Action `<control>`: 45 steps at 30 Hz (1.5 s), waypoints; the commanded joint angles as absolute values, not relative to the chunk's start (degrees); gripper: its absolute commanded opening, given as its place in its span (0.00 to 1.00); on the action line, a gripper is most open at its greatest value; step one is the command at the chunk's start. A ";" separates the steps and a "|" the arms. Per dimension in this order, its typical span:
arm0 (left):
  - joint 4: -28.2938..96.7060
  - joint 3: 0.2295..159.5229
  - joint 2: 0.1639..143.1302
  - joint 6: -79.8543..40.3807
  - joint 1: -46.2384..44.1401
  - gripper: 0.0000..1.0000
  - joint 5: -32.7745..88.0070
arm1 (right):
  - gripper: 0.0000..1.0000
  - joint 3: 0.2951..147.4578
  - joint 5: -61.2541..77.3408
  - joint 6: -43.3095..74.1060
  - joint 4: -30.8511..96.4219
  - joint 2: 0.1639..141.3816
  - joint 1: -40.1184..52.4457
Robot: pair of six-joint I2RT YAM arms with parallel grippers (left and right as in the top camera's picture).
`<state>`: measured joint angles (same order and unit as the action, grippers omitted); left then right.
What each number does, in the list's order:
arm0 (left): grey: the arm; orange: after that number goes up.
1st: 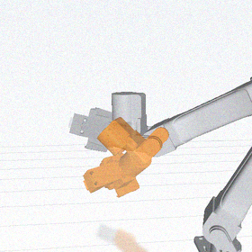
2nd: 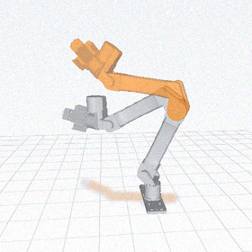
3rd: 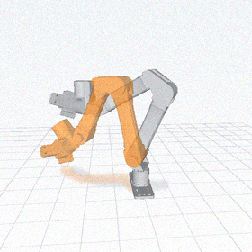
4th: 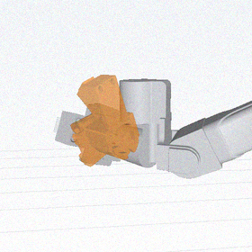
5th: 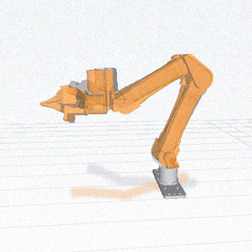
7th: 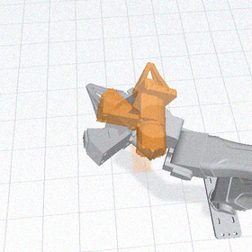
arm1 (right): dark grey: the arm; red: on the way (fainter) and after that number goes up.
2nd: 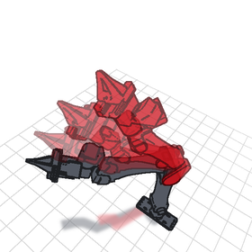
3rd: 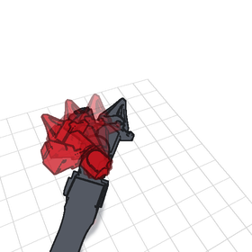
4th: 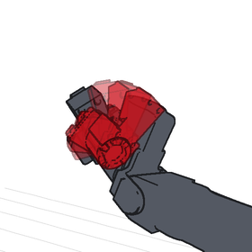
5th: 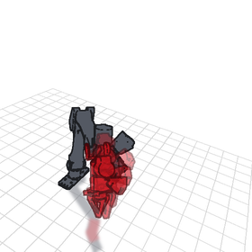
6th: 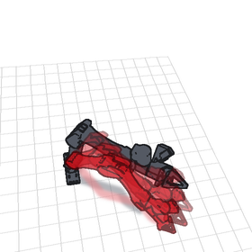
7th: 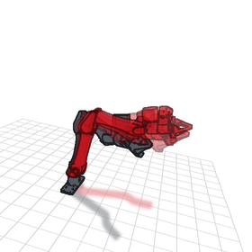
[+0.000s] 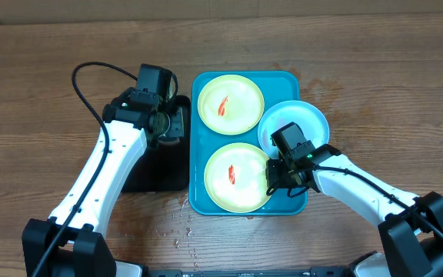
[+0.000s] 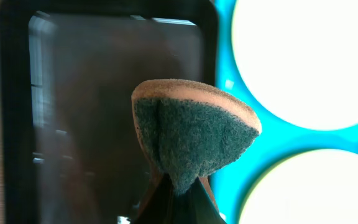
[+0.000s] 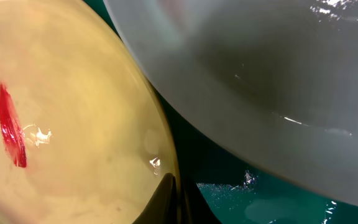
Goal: Clean dirty plates on tray and stack at the side
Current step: 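Lift the sponge with the left gripper and move it toward the lower yellow plate, then scrub the lower yellow plate with the sponge in the left gripper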
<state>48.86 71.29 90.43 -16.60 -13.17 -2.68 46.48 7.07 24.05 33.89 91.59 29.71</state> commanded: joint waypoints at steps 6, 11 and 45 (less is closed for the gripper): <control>48.51 71.40 90.65 -25.10 -18.55 0.04 9.93 | 0.04 46.13 6.04 23.83 33.89 91.74 29.98; 46.28 69.43 90.65 -28.34 -24.71 0.04 8.71 | 0.04 46.13 6.04 24.01 33.85 91.74 29.98; 45.47 68.86 109.34 -22.68 -34.17 0.04 4.12 | 0.04 46.13 6.07 24.01 33.89 91.74 29.98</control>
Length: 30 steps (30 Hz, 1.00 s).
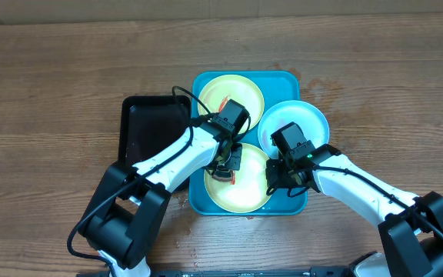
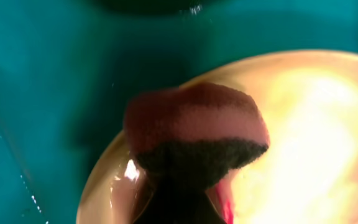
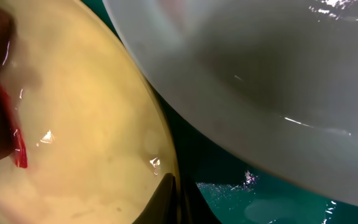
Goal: Clean dirty plates on tray and stack at the side
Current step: 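Scrub the lower yellow plate with the sponge in the left gripper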
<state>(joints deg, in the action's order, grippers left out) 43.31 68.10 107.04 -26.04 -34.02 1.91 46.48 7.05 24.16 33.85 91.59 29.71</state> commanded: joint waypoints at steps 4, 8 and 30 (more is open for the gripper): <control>47.09 69.34 111.28 -20.38 -34.37 0.04 4.14 | 0.04 46.13 6.33 24.27 33.65 91.74 29.98; 50.24 70.98 116.49 -17.76 -35.55 0.04 5.78 | 0.04 46.13 6.72 24.29 32.64 91.74 29.98; 64.34 89.84 109.01 -19.97 -34.98 0.04 2.07 | 0.04 46.13 7.31 24.01 32.69 91.74 29.93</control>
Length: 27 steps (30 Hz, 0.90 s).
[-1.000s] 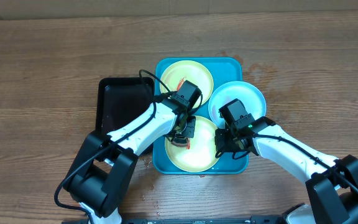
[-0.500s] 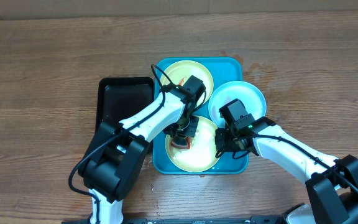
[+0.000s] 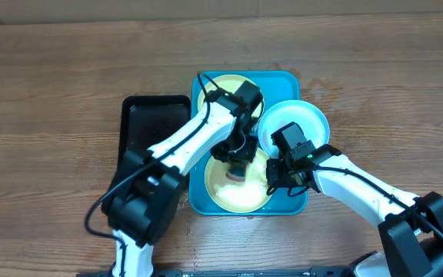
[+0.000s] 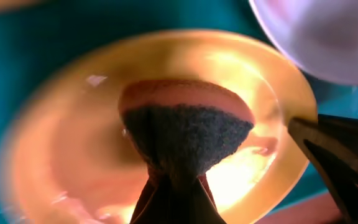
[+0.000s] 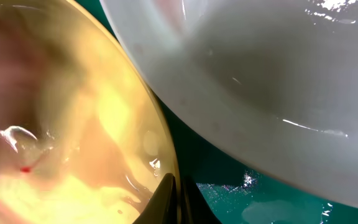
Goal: Clean dirty plates on tray and stack at the side
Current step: 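Scrub the lower yellow plate with the sponge in the left gripper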
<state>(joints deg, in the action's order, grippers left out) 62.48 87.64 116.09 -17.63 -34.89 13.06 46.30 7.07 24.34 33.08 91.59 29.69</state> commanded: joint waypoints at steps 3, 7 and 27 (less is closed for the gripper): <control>66.28 89.82 107.66 -20.38 -34.92 0.04 0.62 | 0.04 46.13 7.31 24.01 32.97 91.74 29.93; 64.75 86.26 107.92 -20.38 -35.51 0.04 1.83 | 0.04 46.13 7.33 24.01 33.26 91.74 29.93; 43.72 68.66 107.98 -24.16 -37.21 0.04 5.50 | 0.04 46.13 7.33 24.01 33.21 91.74 29.93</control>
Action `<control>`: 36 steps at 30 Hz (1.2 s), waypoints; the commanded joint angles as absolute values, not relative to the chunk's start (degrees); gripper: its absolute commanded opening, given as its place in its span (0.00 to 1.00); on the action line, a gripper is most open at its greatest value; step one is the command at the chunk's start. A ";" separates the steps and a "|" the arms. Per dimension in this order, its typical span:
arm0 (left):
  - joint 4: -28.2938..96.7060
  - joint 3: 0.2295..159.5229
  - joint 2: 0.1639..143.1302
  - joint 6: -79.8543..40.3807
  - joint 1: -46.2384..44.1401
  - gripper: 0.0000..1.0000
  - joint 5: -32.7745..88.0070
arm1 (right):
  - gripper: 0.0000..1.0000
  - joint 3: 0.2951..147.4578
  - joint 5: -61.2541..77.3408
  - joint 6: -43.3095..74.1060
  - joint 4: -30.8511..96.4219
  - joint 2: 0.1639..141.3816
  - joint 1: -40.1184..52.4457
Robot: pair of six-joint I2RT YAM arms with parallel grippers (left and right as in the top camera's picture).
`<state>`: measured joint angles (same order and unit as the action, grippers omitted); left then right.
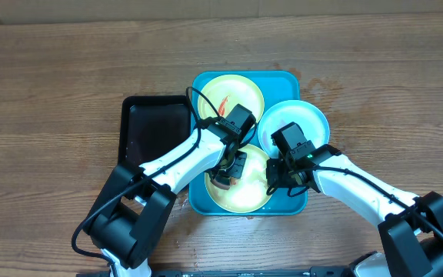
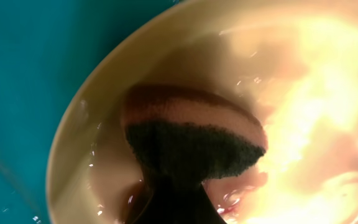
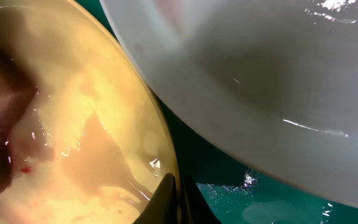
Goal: Clean dirty plates on tray and stack at the side
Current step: 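Scrub the lower yellow plate with the sponge in the left gripper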
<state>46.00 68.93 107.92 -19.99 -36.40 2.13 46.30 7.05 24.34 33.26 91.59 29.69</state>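
A blue tray (image 1: 203,198) holds two yellow plates. The near plate (image 1: 248,196) is wet and smeared pink. My left gripper (image 1: 225,173) is shut on a sponge (image 2: 191,140), green side down, pressed on that plate's left part. My right gripper (image 1: 271,183) is shut on the near plate's right rim (image 3: 166,168). The far yellow plate (image 1: 241,92) bears a red streak (image 1: 223,104). A white plate (image 1: 298,117) overlaps the tray's right edge and shows large in the right wrist view (image 3: 260,81).
A black tray (image 1: 148,127) lies on the wooden table left of the blue tray. Water drops dot the wood near the blue tray's front left corner (image 1: 181,219).
My left gripper with the sponge has moved from the near plate's middle toward its left side. The red mark is now a pink smear. The right gripper has not moved.
My left gripper first held the sponge over the black tray while the right gripper pinched the near plate's rim. Then the sponge was on the near plate's red streak, later at its middle, and now at its left, the streak smeared away.
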 commanded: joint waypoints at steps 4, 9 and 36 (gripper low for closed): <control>41.36 68.66 107.98 -26.87 -37.15 0.04 8.62 | 0.04 46.13 7.33 24.01 33.23 91.74 29.93; 39.75 70.00 107.83 -26.81 -36.80 0.04 12.08 | 0.04 46.13 7.31 24.01 33.23 91.74 29.93; 47.72 67.37 107.81 -19.29 -37.56 0.04 -3.40 | 0.04 46.13 7.33 24.01 33.23 91.74 29.93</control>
<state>48.34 67.48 106.39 -20.75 -37.21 -0.67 46.30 7.07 24.34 33.28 91.59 29.69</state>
